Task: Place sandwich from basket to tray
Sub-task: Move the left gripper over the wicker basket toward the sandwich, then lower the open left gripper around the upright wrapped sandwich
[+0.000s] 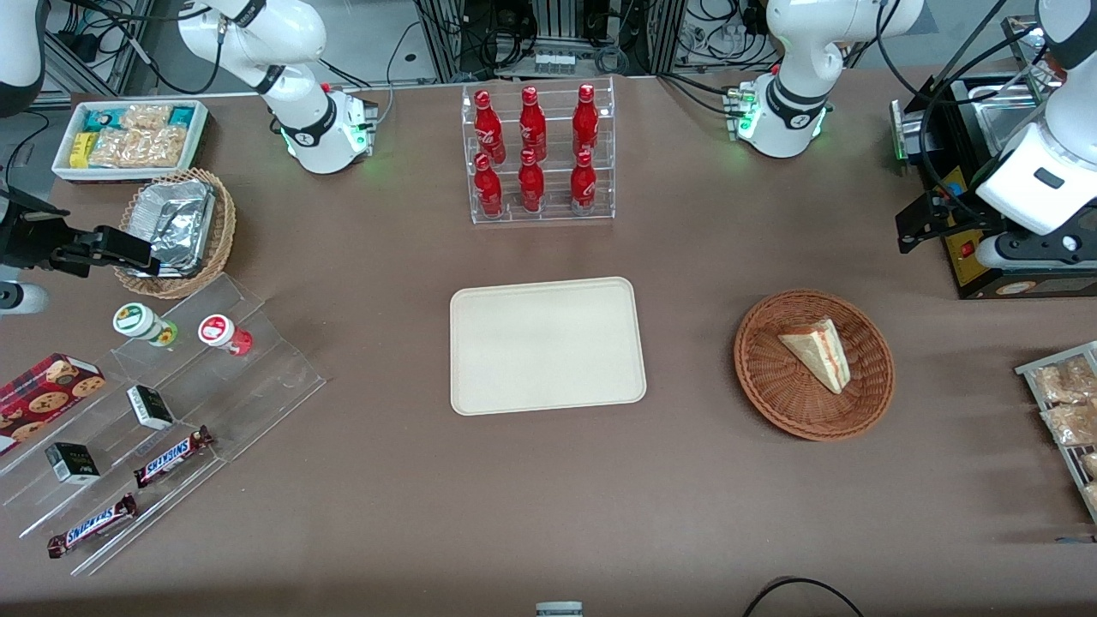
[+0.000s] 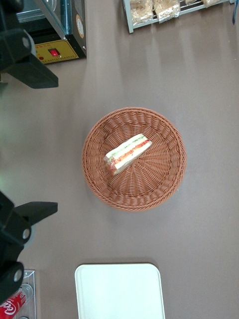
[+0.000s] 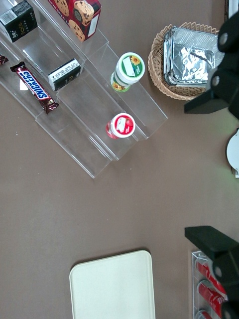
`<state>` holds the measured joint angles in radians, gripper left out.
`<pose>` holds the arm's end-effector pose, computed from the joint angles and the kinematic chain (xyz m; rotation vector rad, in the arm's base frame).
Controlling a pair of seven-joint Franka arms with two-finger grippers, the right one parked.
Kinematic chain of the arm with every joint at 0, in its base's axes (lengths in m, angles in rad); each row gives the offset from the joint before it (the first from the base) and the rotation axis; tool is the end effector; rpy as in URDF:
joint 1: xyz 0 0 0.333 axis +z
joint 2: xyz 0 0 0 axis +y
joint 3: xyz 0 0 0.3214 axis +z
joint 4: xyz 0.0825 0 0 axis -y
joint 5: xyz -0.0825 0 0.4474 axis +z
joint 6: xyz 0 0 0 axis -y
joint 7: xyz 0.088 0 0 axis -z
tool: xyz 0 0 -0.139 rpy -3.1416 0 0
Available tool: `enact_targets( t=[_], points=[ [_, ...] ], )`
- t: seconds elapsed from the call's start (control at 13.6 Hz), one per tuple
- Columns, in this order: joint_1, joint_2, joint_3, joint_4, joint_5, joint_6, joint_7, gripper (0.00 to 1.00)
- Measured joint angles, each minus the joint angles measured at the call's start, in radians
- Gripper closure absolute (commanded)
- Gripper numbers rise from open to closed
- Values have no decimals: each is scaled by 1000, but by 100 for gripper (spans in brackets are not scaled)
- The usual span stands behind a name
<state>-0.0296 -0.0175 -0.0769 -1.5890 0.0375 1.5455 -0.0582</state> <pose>0.6058 -0.0598 0.5968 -3.0997 0.0741 0.0353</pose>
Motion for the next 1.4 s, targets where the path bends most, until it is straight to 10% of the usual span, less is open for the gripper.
enact_targets(
  t=[0.59,1.4],
  points=[
    [2,20,5,-61,1,47,1,0],
    [8,45,19,-521,0,614,-361,0]
  ],
)
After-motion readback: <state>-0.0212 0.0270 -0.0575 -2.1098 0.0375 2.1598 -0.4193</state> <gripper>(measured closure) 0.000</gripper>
